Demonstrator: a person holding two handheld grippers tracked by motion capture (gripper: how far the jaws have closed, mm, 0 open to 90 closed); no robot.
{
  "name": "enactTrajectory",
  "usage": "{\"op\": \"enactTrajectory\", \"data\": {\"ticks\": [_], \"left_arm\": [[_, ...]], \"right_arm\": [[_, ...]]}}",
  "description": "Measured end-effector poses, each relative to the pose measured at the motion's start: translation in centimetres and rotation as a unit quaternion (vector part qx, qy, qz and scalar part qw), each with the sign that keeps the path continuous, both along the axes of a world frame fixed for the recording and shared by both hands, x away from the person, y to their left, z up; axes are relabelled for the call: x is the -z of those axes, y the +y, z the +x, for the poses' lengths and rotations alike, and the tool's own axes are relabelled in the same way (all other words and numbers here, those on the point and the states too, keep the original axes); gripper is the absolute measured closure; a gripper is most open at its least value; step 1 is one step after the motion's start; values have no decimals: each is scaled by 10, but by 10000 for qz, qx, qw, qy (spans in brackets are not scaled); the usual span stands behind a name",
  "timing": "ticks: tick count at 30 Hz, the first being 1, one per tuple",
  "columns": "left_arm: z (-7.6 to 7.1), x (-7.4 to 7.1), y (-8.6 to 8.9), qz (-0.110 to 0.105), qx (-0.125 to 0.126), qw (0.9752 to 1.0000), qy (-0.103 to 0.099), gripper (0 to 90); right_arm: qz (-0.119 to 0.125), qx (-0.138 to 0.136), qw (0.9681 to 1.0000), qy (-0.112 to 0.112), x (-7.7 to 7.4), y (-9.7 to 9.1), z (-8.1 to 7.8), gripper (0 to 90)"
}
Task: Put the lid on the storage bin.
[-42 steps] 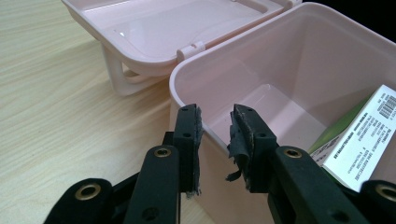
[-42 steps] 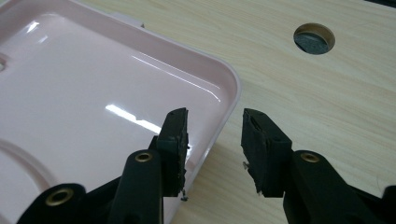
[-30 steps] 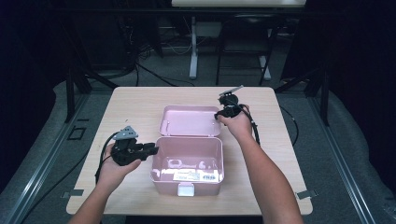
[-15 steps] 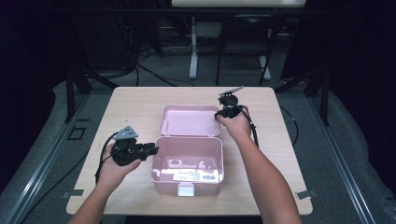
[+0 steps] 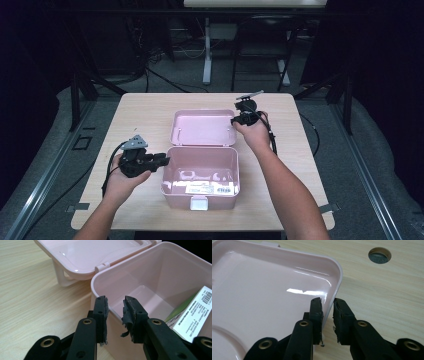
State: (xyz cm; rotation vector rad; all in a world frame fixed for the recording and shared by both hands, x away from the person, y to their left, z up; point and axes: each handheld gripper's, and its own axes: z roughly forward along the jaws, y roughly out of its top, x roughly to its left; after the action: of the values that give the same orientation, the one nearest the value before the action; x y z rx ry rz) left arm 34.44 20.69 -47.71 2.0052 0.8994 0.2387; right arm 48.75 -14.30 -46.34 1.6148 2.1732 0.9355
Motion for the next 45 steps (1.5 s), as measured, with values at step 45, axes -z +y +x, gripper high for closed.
{"op": "enactTrajectory", "data": {"ticks": [45], "left_arm": [[0,0,0,-12,-38,10000,9,722]], "right_arm": [[172,-182,9933,-1131,-52,-7,-53,840]]}}
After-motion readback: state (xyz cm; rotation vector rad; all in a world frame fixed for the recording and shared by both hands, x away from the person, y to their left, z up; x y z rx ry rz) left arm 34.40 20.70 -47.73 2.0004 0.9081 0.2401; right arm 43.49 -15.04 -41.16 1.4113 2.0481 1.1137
